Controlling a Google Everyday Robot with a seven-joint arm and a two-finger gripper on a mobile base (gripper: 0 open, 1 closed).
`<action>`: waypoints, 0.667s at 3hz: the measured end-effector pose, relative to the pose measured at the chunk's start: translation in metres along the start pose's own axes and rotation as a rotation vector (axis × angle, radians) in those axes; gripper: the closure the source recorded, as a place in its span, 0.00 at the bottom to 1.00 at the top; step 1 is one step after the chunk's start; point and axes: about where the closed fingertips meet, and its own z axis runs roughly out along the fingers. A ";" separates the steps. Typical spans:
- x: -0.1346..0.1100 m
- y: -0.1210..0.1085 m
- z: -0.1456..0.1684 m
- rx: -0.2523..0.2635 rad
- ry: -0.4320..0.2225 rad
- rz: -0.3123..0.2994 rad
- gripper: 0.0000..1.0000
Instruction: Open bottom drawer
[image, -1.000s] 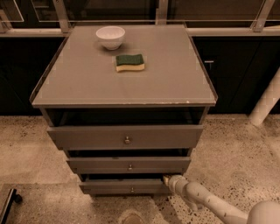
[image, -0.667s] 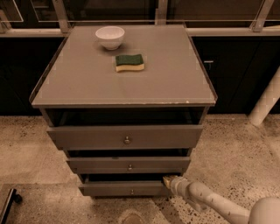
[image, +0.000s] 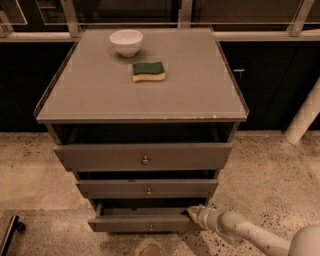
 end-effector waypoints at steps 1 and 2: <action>0.004 0.004 -0.004 -0.026 0.011 -0.015 1.00; 0.015 0.015 -0.014 -0.085 0.037 -0.037 1.00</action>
Offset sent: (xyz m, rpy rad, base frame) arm -0.0653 -0.0037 0.0022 0.0201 0.1013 0.2166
